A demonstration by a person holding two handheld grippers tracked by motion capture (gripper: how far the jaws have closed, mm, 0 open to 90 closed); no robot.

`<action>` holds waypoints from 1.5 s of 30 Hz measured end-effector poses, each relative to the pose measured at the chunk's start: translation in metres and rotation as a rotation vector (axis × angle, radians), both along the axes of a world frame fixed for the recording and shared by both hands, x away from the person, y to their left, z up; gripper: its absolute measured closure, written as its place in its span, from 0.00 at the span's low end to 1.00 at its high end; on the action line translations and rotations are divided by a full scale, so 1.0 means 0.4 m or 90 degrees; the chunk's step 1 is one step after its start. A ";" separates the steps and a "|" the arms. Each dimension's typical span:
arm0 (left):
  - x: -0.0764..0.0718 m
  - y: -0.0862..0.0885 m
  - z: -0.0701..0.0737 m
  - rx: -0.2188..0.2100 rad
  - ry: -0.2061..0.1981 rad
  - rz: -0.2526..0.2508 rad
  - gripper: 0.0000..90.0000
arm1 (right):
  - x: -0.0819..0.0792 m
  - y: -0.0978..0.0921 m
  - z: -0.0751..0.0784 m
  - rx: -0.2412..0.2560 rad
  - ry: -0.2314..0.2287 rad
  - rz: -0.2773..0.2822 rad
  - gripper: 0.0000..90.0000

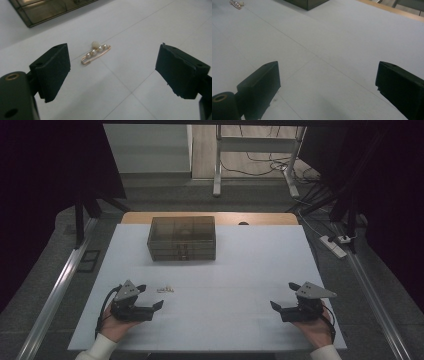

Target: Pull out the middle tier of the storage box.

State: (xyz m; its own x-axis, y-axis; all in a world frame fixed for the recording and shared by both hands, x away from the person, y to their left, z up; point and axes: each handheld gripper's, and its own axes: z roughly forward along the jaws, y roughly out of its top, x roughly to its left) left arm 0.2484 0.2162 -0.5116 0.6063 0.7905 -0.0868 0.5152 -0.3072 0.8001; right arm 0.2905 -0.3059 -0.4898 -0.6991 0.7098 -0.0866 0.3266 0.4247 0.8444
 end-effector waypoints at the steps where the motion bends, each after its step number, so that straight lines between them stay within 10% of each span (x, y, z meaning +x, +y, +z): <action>1: 0.001 -0.005 0.002 0.008 -0.003 -0.004 0.14 | -0.004 0.000 0.001 0.003 -0.007 0.000 0.06; 45: -0.008 0.010 -0.010 0.034 -0.004 0.021 0.14 | 0.026 0.010 -0.010 0.009 -0.018 -0.003 0.07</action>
State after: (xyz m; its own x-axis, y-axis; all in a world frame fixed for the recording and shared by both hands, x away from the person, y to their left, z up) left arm 0.2454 0.2201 -0.5155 0.5800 0.8136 -0.0395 0.5203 -0.3328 0.7865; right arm 0.3010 -0.3017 -0.4939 -0.6928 0.7146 -0.0965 0.3041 0.4109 0.8595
